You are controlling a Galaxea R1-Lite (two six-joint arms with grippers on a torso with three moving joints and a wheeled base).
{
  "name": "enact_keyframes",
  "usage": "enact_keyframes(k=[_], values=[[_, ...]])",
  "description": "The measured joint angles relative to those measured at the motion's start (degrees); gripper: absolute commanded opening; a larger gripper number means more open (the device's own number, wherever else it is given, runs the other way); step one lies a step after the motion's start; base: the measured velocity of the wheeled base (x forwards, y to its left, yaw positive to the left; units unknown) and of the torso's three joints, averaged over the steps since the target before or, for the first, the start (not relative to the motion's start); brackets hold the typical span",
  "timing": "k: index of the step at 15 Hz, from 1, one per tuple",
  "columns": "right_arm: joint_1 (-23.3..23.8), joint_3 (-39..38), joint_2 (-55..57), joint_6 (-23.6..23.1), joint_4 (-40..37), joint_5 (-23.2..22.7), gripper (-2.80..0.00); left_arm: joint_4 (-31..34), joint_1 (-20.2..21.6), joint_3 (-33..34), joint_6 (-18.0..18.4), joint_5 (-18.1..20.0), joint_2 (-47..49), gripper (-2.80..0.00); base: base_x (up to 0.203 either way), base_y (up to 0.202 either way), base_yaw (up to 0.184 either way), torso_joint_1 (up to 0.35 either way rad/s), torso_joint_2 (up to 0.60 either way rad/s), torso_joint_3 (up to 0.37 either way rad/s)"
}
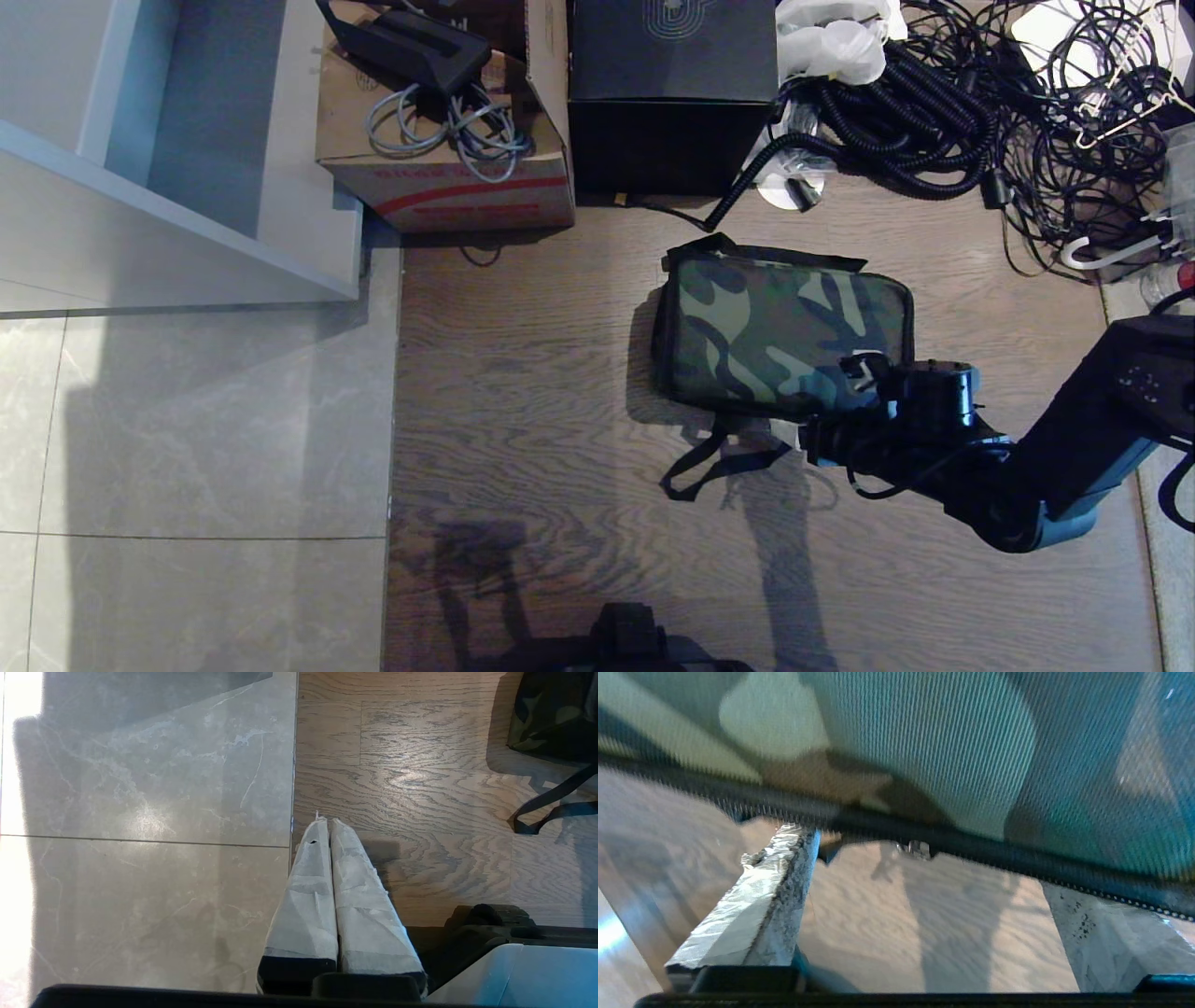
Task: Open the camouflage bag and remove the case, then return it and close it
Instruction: Open the top of the storage box
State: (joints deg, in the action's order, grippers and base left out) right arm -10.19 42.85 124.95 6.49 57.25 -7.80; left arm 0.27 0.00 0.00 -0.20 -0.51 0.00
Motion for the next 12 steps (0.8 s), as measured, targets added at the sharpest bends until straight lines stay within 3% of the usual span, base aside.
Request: enact_keyframes(k=[1,12], values=[[0.0,0.0,0.5,0.7,1.3,0.1,-2.8,0.0,0.0,0.0,0.0,0.0,0.0,-2.8,0.0,0.0,0.0,0.0,0.0,0.0],[0.0,-0.6,2.0,1.7,4.0,3.9,-2.8,0.0,0.0,0.0,0.0,0.0,0.0,-2.8,0.0,0.0,0.0,0.0,0.0,0.0]])
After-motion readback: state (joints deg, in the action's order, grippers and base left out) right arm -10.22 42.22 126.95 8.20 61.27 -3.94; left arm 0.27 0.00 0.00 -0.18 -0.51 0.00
